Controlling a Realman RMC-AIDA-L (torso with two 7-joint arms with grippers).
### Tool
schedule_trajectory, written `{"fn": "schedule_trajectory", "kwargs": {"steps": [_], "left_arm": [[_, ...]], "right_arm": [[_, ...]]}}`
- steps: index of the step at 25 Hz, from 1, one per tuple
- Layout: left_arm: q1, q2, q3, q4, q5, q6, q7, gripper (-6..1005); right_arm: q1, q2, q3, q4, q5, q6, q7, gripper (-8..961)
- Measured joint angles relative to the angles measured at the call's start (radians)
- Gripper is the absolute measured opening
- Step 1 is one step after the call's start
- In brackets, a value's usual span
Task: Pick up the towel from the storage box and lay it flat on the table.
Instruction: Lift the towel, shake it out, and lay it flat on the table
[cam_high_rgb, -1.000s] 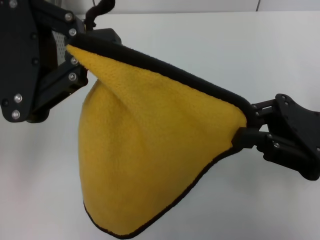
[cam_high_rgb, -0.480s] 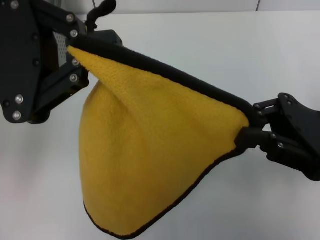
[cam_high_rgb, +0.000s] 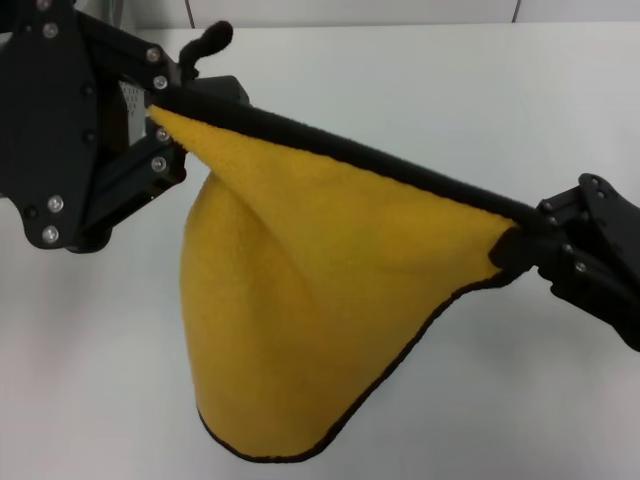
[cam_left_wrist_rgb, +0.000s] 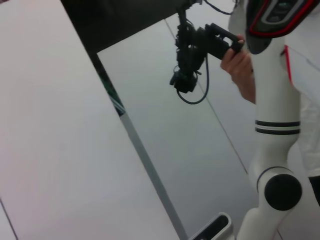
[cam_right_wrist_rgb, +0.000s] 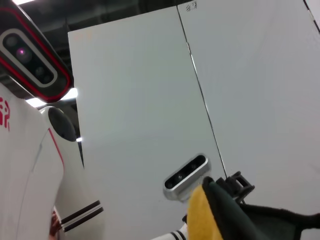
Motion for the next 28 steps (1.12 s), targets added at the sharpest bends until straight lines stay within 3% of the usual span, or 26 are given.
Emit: {"fn": "schedule_trajectory", "kwargs": {"steps": [2, 7, 13, 22, 28], "left_arm": [[0.001, -0.002, -0.008, -0.023, 0.001, -0.003, 0.000, 33], [0.002, -0.015, -0.030, -0.076, 0.044, -0.006, 0.001, 34], [-0.003, -0.022, -0.019, -0.141, 0.121, -0.033, 0.006, 39], [0.027, -0.026, 0.201, -0.182, 0.210, -0.214, 0.007, 128], [0.028, -0.025, 0.292, -0.190, 0.243, -0.292, -0.004, 157]], "right_arm": [[-0.002, -0.002, 0.003, 0.000, 0.003, -0.002, 0.003, -1], [-0.004, -0.013, 0.015, -0.012, 0.040, -0.003, 0.024, 2], [0.001, -0.021, 0.102, -0.147, 0.055, 0.024, 0.121, 5], [0.024, -0.036, 0.111, -0.506, 0.023, 0.229, 0.353, 10], [0.048, -0.023, 0.111, -0.733, -0.134, 0.366, 0.468, 13]]}}
